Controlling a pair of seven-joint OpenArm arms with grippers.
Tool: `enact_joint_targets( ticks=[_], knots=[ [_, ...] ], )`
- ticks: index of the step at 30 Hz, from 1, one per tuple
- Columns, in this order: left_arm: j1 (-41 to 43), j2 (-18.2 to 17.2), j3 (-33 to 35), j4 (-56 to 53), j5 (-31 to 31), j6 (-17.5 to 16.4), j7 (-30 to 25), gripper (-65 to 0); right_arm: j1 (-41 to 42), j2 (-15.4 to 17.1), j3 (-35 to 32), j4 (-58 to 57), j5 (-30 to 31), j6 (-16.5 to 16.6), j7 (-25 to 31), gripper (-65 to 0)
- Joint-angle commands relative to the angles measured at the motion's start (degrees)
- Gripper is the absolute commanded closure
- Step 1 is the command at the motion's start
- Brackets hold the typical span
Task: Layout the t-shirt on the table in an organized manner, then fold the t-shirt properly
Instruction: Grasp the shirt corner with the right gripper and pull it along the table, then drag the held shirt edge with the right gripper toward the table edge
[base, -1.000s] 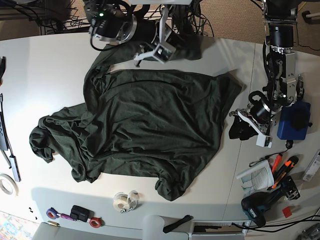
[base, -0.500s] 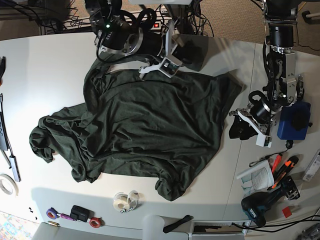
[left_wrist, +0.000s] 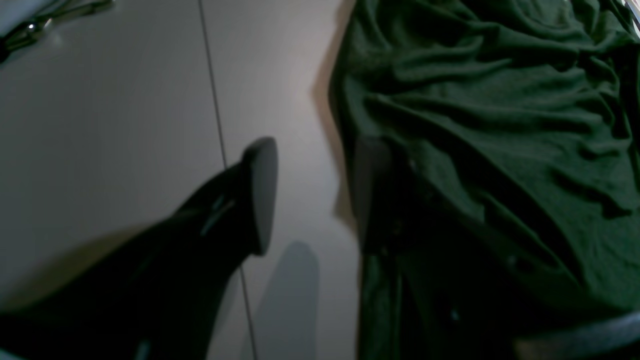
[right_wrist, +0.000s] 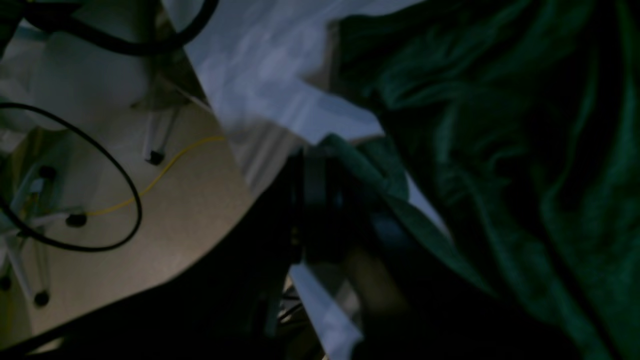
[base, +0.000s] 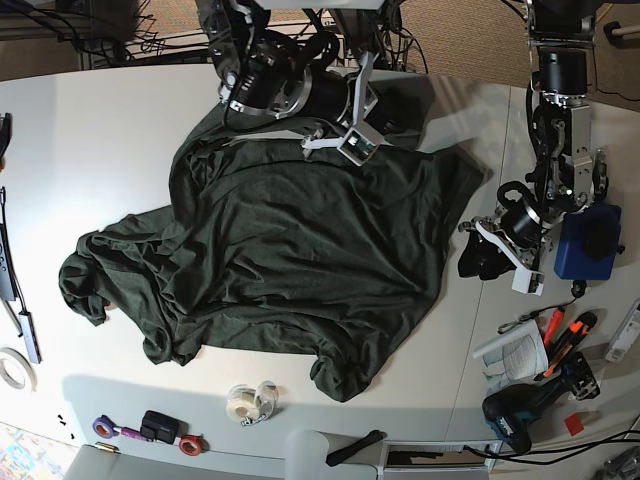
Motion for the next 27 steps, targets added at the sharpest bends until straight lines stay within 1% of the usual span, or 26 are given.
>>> enact_joint_targets(
  ticks=[1, 3, 6, 10, 11, 13, 14, 15, 21, 23, 24, 27],
  knots=[
    [-1.1, -0.8, -0.3, 1.0, -0.8, -0.2, -1.3, -26.0, 0.3, -1.0, 0.0, 0.1, 1.2, 1.3, 1.6, 0.0],
    [-1.1, -0.8, -0.3, 1.0, -0.9, -0.2, -1.3, -26.0, 0.3, -1.3, -0.3, -1.2, 1.2, 2.2, 1.9, 0.0],
    [-1.1, -0.8, -0.3, 1.0, -0.9, -0.2, -1.3, -26.0, 0.3, -1.2, -2.1, -2.3, 1.1, 2.3, 2.9, 0.0],
    [-1.1, -0.7, -0.3, 1.0, -0.9, -0.2, -1.3, -26.0, 0.5, -1.2, -4.1, -2.3, 1.1, 2.3, 2.8, 0.0],
    [-1.1, -0.7, -0.3, 1.0, -0.9, -0.3, -1.3, -26.0, 0.8, -1.2, -4.2, -2.3, 1.1, 2.3, 2.7, -2.8],
    [-1.1, -0.8, -0.3, 1.0, -0.9, -0.3, -1.3, -26.0, 1.5, -1.2, -4.3, -2.3, 1.1, 2.3, 2.9, -14.4],
    [-1.1, -0.8, -0.3, 1.0, -0.8, -0.3, -1.3, -26.0, 1.9, -1.2, -4.3, -2.3, 1.1, 2.3, 3.0, -18.9],
    [-1.1, -0.8, -0.3, 1.0, -0.9, -0.3, -1.3, -26.0, 2.4, -1.2, -4.3, -2.3, 1.1, 2.2, 3.0, -21.4],
    [-1.1, -0.8, -0.3, 1.0, -0.9, -0.3, -1.3, -26.0, 5.1, -1.2, -4.3, -2.3, 1.0, 2.0, 3.4, -21.9],
    [-1.1, -0.8, -0.3, 1.0, -0.9, -0.3, -1.3, -26.0, 6.3, -1.2, -3.8, -2.3, -0.7, 1.9, 3.2, -21.9],
    [-1.1, -0.8, -0.3, 1.0, -0.9, -0.3, -1.3, -26.0, 7.0, -1.2, -3.3, -2.3, -3.0, 1.7, 3.0, -21.9],
    [-1.1, -0.8, -0.3, 1.0, -0.9, -0.3, -1.3, -26.0, 9.2, -1.2, 0.0, -2.3, -10.8, -3.5, 3.0, -21.9]
  ],
)
